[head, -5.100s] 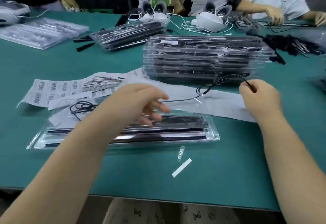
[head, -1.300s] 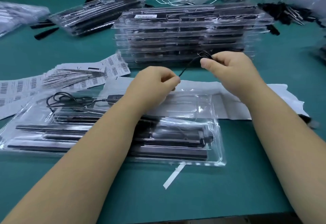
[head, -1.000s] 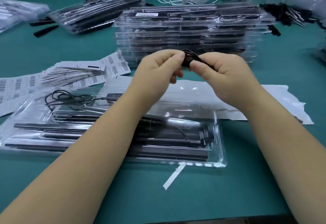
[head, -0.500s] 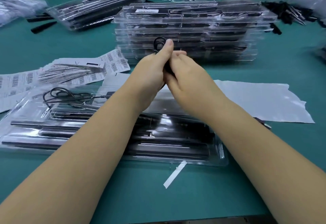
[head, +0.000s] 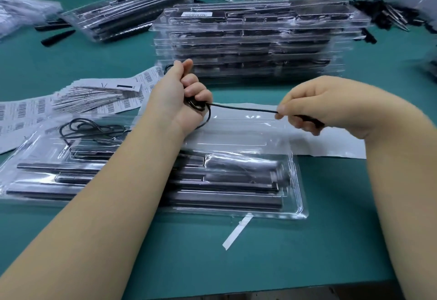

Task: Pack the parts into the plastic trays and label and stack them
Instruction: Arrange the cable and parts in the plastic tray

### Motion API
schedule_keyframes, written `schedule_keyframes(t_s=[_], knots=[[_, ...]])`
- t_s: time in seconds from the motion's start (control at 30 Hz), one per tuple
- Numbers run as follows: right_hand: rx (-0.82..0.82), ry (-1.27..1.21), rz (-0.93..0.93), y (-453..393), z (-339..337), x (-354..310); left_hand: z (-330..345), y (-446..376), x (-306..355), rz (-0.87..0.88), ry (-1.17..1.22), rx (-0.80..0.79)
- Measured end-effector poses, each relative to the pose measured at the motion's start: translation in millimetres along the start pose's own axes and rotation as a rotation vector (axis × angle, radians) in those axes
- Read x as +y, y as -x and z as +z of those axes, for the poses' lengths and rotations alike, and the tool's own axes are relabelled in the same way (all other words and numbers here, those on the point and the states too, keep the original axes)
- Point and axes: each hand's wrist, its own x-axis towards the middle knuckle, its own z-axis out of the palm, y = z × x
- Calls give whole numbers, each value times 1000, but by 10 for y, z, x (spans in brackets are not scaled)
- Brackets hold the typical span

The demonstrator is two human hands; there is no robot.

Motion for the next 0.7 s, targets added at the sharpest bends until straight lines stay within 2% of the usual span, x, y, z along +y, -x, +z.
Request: schedule_keyframes(t_s=[0.07, 0.13, 0.2, 0.27, 0.33, 0.47, 0.6, 0.7], knots=[[23, 28, 47, -28, -28, 58, 3, 8, 1, 0, -78, -26], [136, 13, 61, -61, -12, 88, 17, 25, -26, 30, -240, -79], [321, -126, -6, -85, 48, 40, 29, 34, -69, 105, -430, -138], [413, -334, -98, -102, 115, -36, 45, 46, -135, 221, -653, -185], [399, -497, -171, -92, 184, -92, 61, 68, -217, 369, -932, -215], [353, -495, -351, -66, 266, -117, 68, 157, -346, 622, -1378, -337], [337, -480, -502, -43, 307, -133, 62, 168, -369, 674, -1366, -289], [344, -582, -458, -66, 335, -141, 63, 181, -374, 687, -1271, -236]])
